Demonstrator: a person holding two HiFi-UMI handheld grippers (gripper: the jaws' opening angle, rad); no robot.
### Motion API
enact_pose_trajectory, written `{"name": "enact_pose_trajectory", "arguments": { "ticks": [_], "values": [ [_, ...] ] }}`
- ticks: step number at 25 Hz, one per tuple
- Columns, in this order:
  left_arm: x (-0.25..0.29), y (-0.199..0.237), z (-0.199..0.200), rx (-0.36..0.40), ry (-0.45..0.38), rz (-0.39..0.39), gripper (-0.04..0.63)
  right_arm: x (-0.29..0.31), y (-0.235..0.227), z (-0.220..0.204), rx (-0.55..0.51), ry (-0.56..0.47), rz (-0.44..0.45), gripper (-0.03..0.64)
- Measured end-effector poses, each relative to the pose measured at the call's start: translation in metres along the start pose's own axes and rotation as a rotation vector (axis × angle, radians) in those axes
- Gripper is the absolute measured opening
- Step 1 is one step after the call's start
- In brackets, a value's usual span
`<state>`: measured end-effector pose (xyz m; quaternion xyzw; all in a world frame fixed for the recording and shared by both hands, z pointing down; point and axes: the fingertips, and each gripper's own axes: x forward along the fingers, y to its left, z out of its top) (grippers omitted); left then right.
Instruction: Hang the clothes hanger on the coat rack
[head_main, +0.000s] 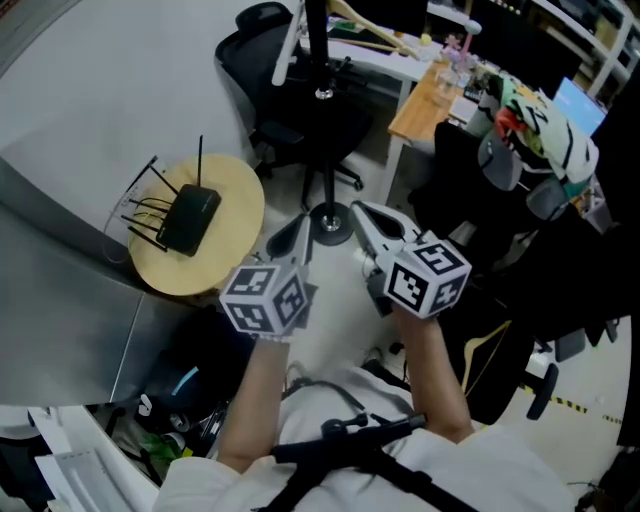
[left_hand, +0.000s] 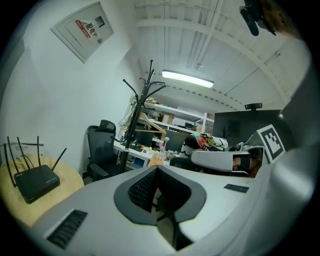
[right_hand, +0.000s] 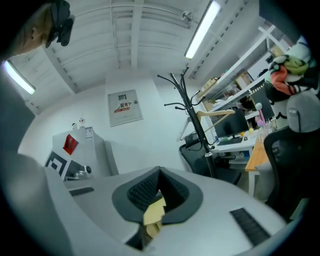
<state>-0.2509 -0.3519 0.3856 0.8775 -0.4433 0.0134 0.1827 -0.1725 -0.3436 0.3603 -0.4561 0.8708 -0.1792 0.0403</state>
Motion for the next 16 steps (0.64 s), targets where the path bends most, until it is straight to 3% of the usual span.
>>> {"name": "enact_pose_trajectory", "arguments": {
  "ticks": [16],
  "values": [
    [-0.019, 0.031, 0.003, 0.003, 0.046, -0.136, 0.002, 0.026, 0.050, -0.018, -0.021, 0.016, -0.122, 0.008]
  ]
}}
